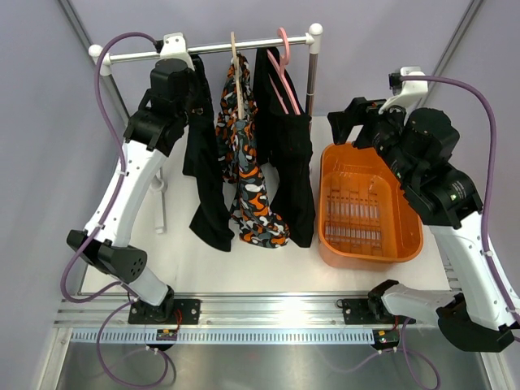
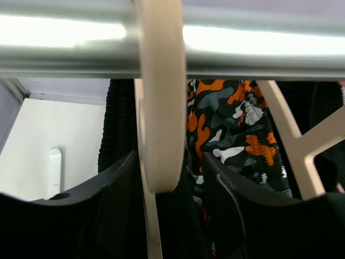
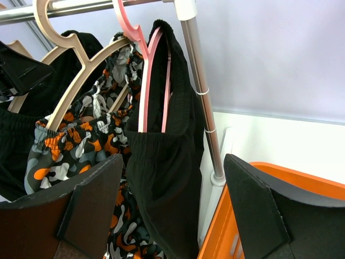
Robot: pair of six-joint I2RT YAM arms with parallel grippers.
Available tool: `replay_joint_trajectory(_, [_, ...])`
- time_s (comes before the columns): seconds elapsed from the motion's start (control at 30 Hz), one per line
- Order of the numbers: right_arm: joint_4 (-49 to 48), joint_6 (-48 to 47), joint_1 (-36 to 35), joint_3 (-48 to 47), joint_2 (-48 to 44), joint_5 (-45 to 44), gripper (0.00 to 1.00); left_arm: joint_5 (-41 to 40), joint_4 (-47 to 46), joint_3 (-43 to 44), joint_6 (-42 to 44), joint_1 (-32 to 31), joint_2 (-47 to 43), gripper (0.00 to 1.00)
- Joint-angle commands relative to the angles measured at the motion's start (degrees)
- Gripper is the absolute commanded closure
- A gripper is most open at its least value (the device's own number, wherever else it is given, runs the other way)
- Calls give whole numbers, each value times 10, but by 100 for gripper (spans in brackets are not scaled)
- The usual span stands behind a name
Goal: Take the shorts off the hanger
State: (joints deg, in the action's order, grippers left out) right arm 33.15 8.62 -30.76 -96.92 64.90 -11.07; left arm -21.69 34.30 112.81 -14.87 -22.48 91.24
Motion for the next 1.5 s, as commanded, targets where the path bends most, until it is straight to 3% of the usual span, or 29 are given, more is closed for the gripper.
replay_joint_trajectory(0.0, [4,-6,-5,3,-11,-12,15,-33,-10,14,13,-2,8,55])
replay_joint_trajectory(0.1, [6,-6,-5,6,-15,-12,15,-41,-1,21,23,-2,17,64])
replay_joint_trajectory(0.2, [8,-7,-5,6,-15,-11,15,-61,0,24,36,-3,17,81])
replay_joint_trajectory(0.23, [8,-6,-6,6,-15,-11,15,-63,1,26,37,-2,17,95])
replay_joint_trajectory(0.27, [8,-6,-5,7,-14,-11,15,-67,1,28,39,-3,11,100])
replay_joint_trajectory(0.6, [3,-7,-6,18,-16,-11,15,-47,-28,65,65,-2,-57,100])
replay_joint_trajectory(0.83, [3,-7,-5,25,-21,-7,15,-27,-19,29,58,-3,-115,100])
replay_joint_trajectory(1.27, [48,23,-5,44,-57,56,10,63,37,-204,35,-25,-306,100])
replay_joint_trajectory(1.47, [83,40,-16,87,-61,145,17,134,101,-356,19,-57,-398,100])
